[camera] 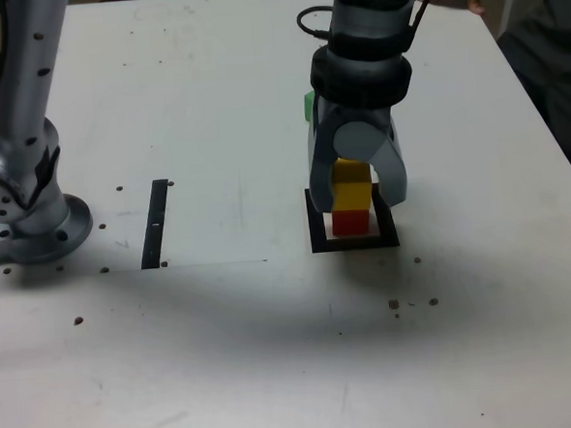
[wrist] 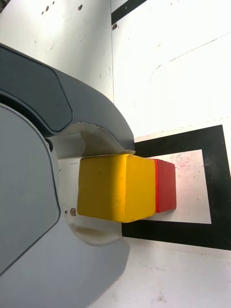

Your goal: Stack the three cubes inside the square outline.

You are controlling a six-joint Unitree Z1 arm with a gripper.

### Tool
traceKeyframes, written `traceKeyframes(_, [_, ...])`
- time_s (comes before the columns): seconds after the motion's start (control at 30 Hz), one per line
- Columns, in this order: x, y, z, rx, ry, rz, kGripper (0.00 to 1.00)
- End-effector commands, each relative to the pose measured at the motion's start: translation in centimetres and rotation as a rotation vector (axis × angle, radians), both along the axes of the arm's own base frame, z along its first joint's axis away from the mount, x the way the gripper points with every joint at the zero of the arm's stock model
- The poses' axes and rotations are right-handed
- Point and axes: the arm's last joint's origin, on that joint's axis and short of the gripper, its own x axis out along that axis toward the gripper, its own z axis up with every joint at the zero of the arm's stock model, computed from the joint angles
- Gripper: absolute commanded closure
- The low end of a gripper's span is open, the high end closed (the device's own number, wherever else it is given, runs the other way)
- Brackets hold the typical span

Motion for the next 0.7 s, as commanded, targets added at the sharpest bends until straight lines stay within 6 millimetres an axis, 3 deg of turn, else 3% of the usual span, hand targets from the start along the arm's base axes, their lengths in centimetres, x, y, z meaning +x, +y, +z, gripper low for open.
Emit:
traceKeyframes(0.0, [0.1,0.0,-0.1,0.002,0.001,-0.003,0.01])
traceKeyframes(0.37, [-0.9,0.7,1.2,0.038,-0.011,0.001,0.01])
traceKeyframes(0.67, [-2.3,4.3,3.3,0.104,0.009,0.037,0.0])
